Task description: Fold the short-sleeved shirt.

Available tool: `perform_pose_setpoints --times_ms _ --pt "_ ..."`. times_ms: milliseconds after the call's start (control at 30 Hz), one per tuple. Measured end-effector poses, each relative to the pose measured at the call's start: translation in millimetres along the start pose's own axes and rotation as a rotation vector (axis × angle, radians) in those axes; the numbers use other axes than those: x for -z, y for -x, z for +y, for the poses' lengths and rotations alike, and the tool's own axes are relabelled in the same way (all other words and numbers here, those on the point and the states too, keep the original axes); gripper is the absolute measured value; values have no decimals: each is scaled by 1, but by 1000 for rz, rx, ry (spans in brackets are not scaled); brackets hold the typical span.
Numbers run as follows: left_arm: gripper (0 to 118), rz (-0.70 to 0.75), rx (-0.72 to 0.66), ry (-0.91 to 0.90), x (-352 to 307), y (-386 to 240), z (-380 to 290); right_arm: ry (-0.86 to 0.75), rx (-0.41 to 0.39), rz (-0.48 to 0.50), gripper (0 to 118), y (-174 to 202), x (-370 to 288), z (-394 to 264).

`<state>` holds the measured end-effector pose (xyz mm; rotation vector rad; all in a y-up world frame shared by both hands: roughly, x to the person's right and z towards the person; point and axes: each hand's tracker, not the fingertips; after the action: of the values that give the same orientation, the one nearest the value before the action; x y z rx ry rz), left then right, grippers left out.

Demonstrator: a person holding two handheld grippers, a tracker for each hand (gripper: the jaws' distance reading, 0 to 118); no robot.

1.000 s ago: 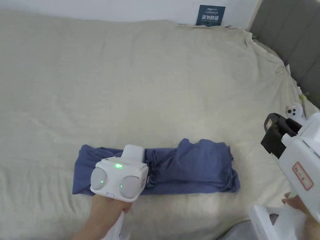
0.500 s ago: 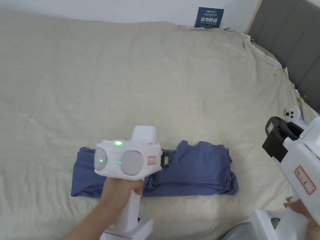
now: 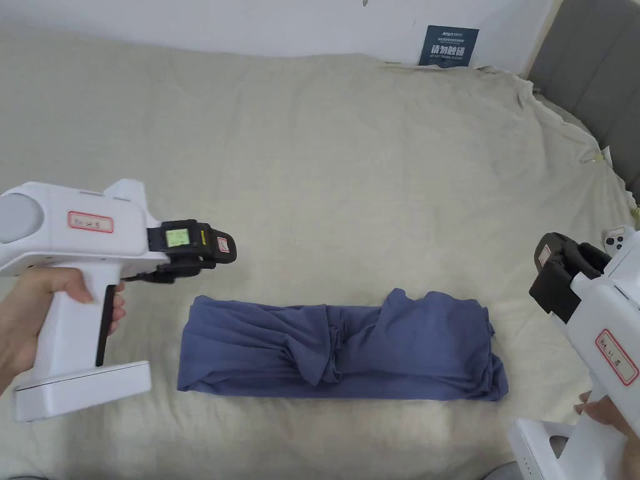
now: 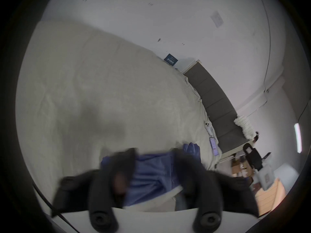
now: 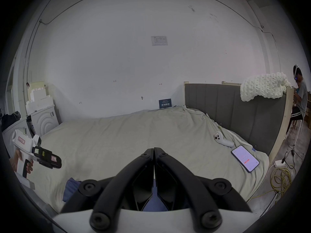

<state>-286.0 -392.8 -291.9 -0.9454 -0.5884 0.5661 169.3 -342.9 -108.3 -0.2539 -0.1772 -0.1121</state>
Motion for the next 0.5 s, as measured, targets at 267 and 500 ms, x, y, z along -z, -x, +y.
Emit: perform_pose_setpoints --times_ms 267,500 --pt "118 -94 -134 52 3 59 -32 7 -26 10 0 9 2 1" --pt "109 -33 -184 200 35 82 -57 19 -38 -13 0 6 1 1"
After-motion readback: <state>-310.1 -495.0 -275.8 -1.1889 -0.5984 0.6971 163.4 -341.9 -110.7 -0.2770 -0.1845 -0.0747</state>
